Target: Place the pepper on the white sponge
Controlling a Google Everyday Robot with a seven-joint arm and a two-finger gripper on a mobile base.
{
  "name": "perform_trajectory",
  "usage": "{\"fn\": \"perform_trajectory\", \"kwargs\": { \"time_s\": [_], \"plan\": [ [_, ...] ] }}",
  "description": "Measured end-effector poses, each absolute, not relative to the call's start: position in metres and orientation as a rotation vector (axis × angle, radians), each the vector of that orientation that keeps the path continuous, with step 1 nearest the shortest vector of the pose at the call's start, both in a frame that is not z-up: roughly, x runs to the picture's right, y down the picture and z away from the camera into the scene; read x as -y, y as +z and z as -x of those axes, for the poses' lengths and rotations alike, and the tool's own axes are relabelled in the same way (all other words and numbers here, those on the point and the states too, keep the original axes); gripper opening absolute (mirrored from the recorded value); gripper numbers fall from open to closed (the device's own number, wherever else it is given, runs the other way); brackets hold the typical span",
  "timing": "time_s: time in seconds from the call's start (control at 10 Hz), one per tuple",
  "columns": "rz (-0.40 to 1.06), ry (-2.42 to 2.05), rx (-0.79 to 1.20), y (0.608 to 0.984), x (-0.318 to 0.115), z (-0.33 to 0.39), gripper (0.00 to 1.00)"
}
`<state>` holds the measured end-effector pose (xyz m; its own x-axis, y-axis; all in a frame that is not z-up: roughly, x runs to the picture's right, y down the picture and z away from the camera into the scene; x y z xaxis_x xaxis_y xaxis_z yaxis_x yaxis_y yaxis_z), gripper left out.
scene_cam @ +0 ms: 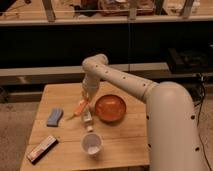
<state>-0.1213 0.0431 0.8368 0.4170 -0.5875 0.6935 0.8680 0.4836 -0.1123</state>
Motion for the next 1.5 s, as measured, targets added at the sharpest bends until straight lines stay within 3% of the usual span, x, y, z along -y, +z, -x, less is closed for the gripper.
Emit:
{"fn": "perform_trajectory", "kwargs": {
  "time_s": [0.1,0.5,1.5],
  "plan": [
    [0.498,-0.975,0.653,0.835,-0.041,0.140,0.00],
    [0.480,-1.012,0.692,0.826,-0.048,0.200,0.00],
    [0.433,-1.044,0.676,0.825,-0.059,0.207,0.00]
  ]
}}
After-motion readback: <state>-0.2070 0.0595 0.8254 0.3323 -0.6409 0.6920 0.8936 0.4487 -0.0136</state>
